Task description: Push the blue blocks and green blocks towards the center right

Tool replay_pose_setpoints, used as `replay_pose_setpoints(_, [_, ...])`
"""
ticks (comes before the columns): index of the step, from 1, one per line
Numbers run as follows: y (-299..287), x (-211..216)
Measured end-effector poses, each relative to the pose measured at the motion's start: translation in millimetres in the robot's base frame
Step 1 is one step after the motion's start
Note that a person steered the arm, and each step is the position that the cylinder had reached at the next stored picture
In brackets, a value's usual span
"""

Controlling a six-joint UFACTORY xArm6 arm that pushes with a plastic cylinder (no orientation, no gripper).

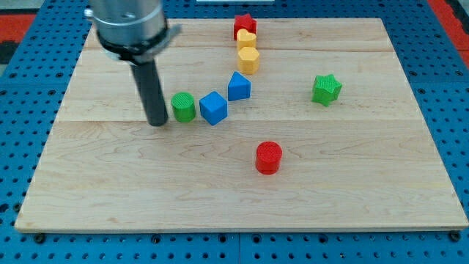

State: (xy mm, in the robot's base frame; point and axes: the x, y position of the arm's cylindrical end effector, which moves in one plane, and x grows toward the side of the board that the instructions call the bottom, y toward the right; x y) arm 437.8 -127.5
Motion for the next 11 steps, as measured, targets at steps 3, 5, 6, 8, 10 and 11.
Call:
replay_pose_setpoints(3, [125, -11])
replay_pose_setpoints(5, [181, -32])
replay_pose_setpoints(6, [189, -29])
replay_pose_setpoints(8, [60, 4])
replay_pose_setpoints(10, [-8, -53])
replay_pose_setpoints(11, [44, -54])
